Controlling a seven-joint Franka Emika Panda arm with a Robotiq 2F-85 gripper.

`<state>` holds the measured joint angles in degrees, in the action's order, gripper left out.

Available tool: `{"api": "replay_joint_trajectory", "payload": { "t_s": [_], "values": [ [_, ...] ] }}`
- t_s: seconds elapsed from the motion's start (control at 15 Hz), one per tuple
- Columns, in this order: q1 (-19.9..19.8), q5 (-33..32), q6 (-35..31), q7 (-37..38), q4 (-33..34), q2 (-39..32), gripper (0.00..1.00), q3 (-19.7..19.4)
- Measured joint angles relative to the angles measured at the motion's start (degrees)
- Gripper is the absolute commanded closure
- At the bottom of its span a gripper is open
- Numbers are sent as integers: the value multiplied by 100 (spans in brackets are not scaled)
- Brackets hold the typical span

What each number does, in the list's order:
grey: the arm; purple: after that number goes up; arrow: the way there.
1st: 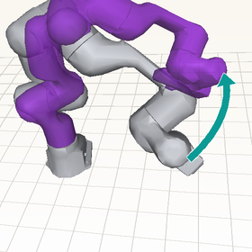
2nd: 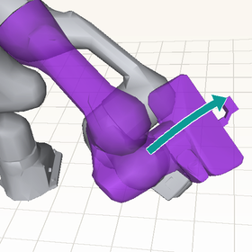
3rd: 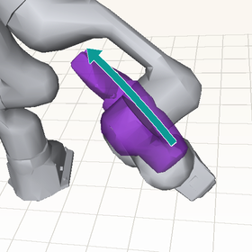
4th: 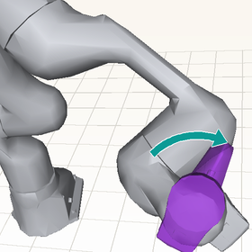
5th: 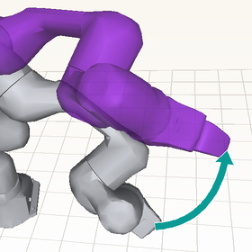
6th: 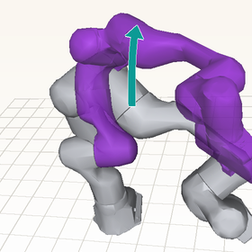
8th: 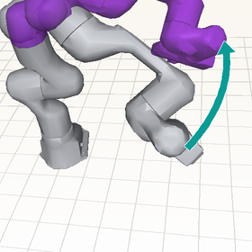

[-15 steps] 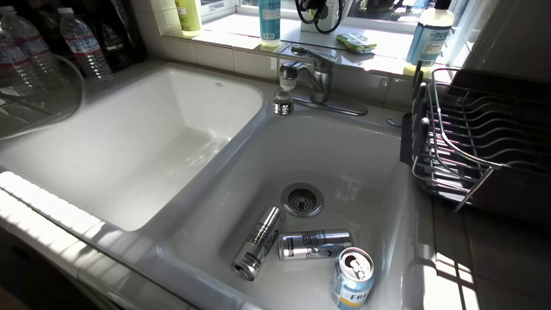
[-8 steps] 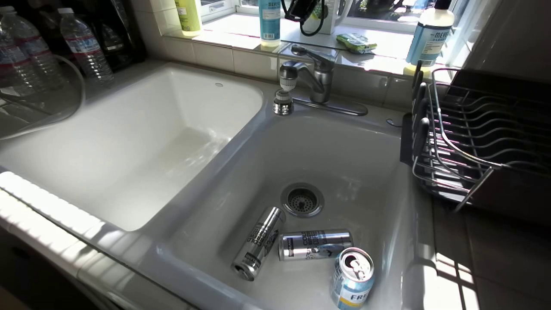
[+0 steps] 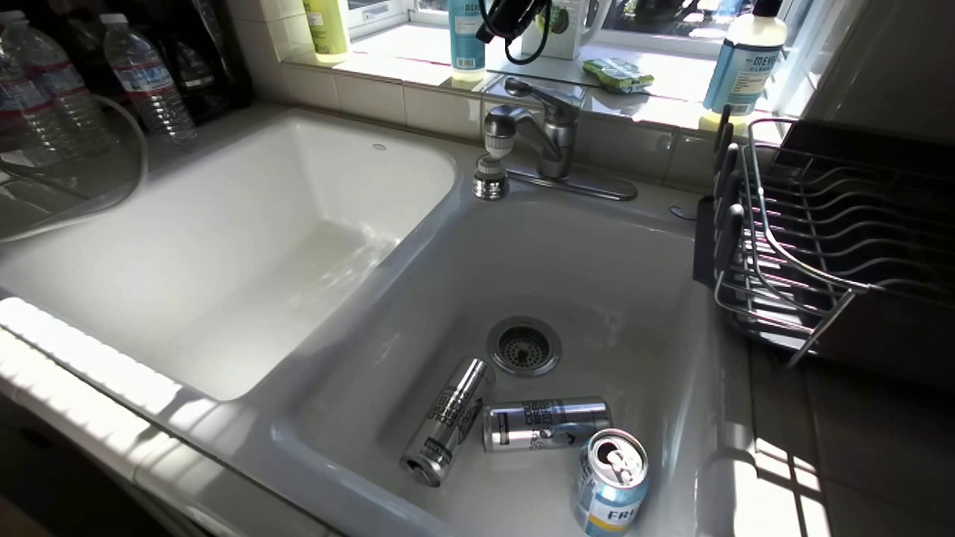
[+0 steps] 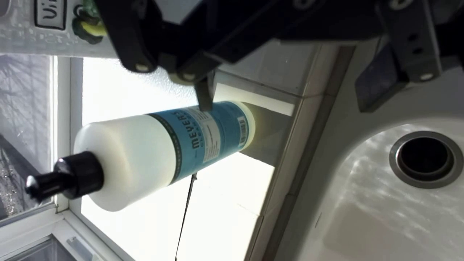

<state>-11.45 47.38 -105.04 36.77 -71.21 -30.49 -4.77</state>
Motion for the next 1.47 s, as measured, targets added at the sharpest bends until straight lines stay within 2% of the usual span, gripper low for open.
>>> {"api": "replay_joint_trajectory", "payload": {
  "t_s": [0.67,1.07,1.47],
  "values": [
    [10,161,-44,0,-1,-115,0,61],
    [228,167,-47,45,63,-429,0,156],
    [306,104,-48,447,72,-452,0,104]
  ]
}}
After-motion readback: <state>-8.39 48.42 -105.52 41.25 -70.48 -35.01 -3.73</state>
